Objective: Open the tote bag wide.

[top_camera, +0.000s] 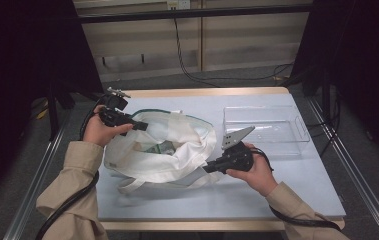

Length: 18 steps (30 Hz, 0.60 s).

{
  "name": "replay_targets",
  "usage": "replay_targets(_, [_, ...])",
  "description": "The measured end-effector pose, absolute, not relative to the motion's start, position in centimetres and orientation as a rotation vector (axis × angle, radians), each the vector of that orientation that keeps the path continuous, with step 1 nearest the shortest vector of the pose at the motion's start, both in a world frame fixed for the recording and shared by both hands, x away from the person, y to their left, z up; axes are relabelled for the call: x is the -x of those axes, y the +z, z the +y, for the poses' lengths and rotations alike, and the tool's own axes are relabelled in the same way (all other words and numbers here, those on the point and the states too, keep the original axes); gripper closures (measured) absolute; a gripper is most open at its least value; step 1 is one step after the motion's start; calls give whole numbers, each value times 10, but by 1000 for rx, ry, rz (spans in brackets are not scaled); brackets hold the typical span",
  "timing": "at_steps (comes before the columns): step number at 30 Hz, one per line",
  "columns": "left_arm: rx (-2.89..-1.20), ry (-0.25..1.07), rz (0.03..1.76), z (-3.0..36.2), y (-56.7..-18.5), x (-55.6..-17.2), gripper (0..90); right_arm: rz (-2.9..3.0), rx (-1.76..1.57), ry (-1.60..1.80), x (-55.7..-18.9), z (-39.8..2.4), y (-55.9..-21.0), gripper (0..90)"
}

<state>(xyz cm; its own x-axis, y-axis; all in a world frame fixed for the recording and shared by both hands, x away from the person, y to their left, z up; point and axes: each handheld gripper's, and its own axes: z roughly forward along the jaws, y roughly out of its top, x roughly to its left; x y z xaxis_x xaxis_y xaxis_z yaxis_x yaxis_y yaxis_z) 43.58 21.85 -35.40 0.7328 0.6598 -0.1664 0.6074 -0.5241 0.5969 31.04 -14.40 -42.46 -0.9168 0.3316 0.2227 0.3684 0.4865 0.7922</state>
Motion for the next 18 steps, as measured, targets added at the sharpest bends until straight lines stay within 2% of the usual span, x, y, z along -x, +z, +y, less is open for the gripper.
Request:
replay_targets(1, [-2280,93,947,217,-356,-436,446,-2669,630,-1443,-310,-144,-425,871])
replay_targets(2, [-2258,83,945,214,-359,-436,625,-2676,622,-1435,-310,-144,-425,871])
replay_targets(4, [-2261,102,946,211,-360,-436,711,-2674,621,-1429,-310,-144,-425,871])
replay_targets(5, [-2325,137,896,209,-359,-440,732,-2672,616,-1419,-309,-145,-427,872])
replay_targets(7, [-2291,160,927,205,-359,-439,742,-2666,618,-1413,-308,-145,-428,872])
replay_targets(8, [-2315,165,909,203,-359,-443,765,-2664,616,-1407,-307,-146,-429,873])
replay_targets(18, [-2326,216,962,196,-365,-459,794,-2657,613,-1381,-296,-151,-450,877])
